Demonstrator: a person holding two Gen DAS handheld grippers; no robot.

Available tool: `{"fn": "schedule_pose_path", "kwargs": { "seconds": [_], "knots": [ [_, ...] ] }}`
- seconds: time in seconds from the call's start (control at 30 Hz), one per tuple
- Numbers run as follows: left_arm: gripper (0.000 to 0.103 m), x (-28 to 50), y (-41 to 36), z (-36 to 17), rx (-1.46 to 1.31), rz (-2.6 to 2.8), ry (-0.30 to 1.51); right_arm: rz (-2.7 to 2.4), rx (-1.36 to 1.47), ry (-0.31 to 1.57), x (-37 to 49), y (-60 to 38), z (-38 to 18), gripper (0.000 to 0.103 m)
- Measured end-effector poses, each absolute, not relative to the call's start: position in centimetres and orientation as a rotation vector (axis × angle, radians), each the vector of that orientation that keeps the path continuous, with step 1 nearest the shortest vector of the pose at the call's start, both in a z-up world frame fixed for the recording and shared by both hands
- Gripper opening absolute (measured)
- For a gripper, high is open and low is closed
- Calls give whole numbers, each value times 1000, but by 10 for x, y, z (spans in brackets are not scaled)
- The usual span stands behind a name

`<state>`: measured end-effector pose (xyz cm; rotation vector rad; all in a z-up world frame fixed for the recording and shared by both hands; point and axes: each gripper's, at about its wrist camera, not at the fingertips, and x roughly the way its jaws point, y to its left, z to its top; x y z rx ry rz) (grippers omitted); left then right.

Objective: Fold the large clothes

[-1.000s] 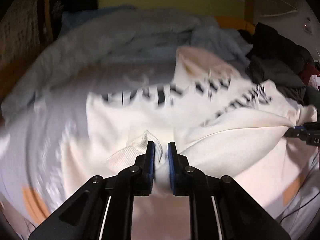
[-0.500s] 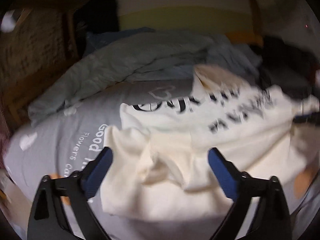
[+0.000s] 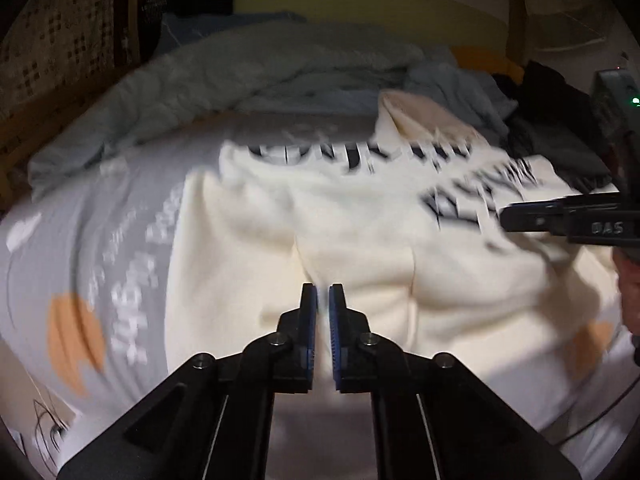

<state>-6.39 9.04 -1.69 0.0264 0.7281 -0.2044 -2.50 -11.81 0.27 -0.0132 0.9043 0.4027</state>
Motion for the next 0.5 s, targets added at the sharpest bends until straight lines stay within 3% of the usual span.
{"fn": "schedule_pose_path", "kwargs": {
  "seconds": [0.13,0.3,0.37,0.5],
  "knots": [
    [52,-78,112,-10,-91,-221,692,449,-50,952,-54,-100,-31,24],
    [65,-79,119,4,-131,-207,668,458,-112,926,-88,-98,-49,24],
    [74,-75,120,4,-178,-238,698,468,-87,929,-93,-104,-49,24],
    [79,-60,128,-12,-352,-363,833,524,-244,901,-105,-100,-47,24]
  ]
}}
